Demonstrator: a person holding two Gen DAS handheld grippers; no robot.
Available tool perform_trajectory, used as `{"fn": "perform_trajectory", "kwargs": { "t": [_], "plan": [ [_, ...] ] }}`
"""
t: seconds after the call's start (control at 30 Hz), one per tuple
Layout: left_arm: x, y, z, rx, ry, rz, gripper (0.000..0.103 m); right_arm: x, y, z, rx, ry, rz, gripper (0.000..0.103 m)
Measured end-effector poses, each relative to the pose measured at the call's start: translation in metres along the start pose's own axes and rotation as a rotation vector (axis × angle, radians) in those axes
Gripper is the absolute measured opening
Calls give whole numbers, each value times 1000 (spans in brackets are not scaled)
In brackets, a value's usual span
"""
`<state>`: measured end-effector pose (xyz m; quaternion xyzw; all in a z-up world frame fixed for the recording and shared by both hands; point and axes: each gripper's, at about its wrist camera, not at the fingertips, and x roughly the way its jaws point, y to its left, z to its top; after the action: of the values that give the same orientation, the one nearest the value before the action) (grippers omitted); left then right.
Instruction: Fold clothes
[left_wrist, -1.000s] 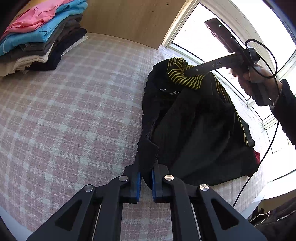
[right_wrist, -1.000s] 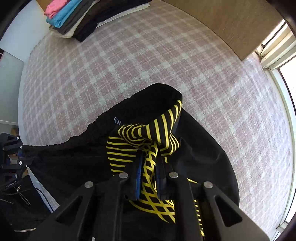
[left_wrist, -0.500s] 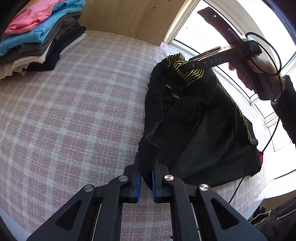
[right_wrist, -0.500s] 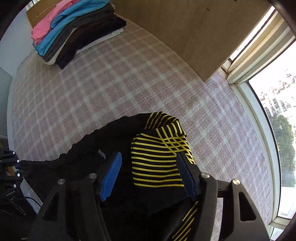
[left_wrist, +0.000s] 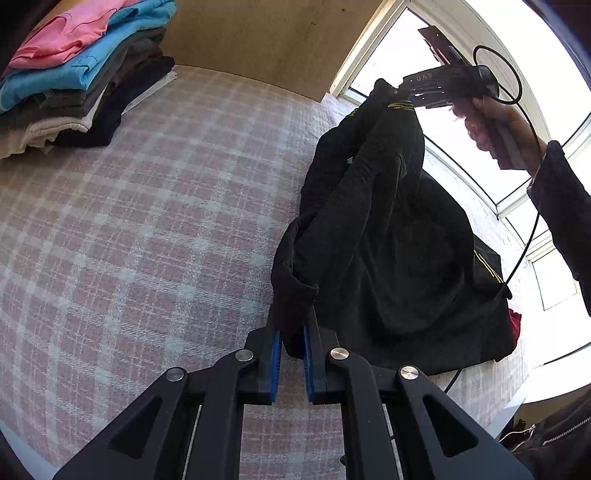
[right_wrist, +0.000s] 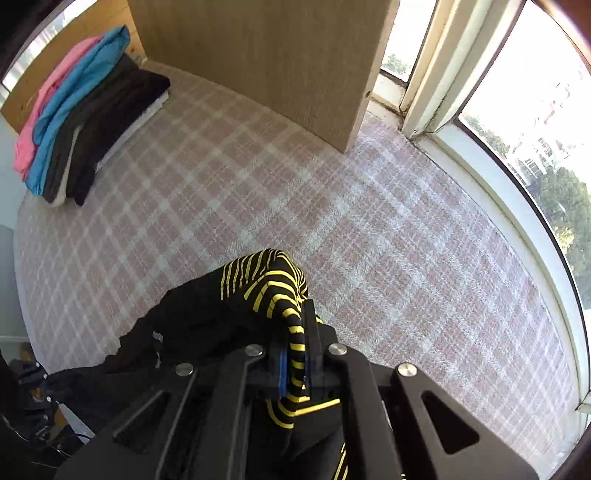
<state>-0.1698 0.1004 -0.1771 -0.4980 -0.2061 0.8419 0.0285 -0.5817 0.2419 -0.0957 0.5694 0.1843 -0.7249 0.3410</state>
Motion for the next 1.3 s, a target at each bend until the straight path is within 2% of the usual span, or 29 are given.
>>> {"fn": "perform_trajectory", "kwargs": {
  "t": [0.03, 0.07, 0.1, 0.23, 0.37, 0.47, 0.5, 0.53, 0.6, 0.7, 0.77, 0.8, 0.87, 0.9, 1.03, 1.1, 1.17, 1.2, 1.3],
  "plan": [
    [1, 0, 1, -1, 4, 5, 9, -4, -3, 7, 2, -12, -30, 39],
    [2, 0, 1, -4, 10, 3, 9, -4, -2, 11, -21, 8, -96, 66],
    [2, 1, 1, -8, 13, 5, 9, -6, 2, 13, -61, 15, -154, 68],
    [1, 5, -3, -42, 23, 10, 11, -9, 25, 9, -188, -1, -254, 67],
    [-7, 8, -9, -50, 19, 39, 14, -4, 40, 0, -289, 12, -232, 68],
    [-11, 9, -11, -64, 23, 53, 15, 31, 28, 8, -282, 27, -236, 67],
    [-11, 9, -11, -62, 22, 64, 21, 44, 22, 12, -271, 32, -226, 67],
    [-13, 8, -11, -58, 20, 69, 30, 49, 17, 12, -254, 41, -206, 67],
    [-13, 6, -11, -52, 16, 75, 41, 62, 14, 13, -231, 58, -184, 67],
    [-9, 2, -9, -20, 15, 88, 44, 69, 15, 9, -233, 76, -172, 67],
    [-1, 0, -6, 12, 22, 122, 44, 68, 16, 6, -241, 79, -168, 67],
    [4, -1, -4, 25, 27, 128, 44, 67, 16, 5, -244, 83, -160, 67],
    [12, -3, 0, 43, 29, 118, 31, 65, 16, 2, -246, 91, -148, 67],
    [16, -3, 2, 48, 30, 111, 10, 64, 16, 0, -250, 92, -150, 67],
    [3, 10, 7, 8, -41, 70, 7, 52, 12, -4, -262, 81, -136, 67],
    [-13, 30, 5, -65, -79, 66, 7, 44, 8, -6, -261, 72, -116, 68],
    [-27, 56, -2, -167, -83, 66, 7, 39, 5, -6, -253, 69, -125, 67],
    [-31, 67, -7, -202, -75, 90, 7, 36, 4, -6, -251, 67, -122, 68],
    [-35, 85, -21, -244, -41, 124, 7, 33, 10, -7, -252, 60, -54, 67]
  ]
}}
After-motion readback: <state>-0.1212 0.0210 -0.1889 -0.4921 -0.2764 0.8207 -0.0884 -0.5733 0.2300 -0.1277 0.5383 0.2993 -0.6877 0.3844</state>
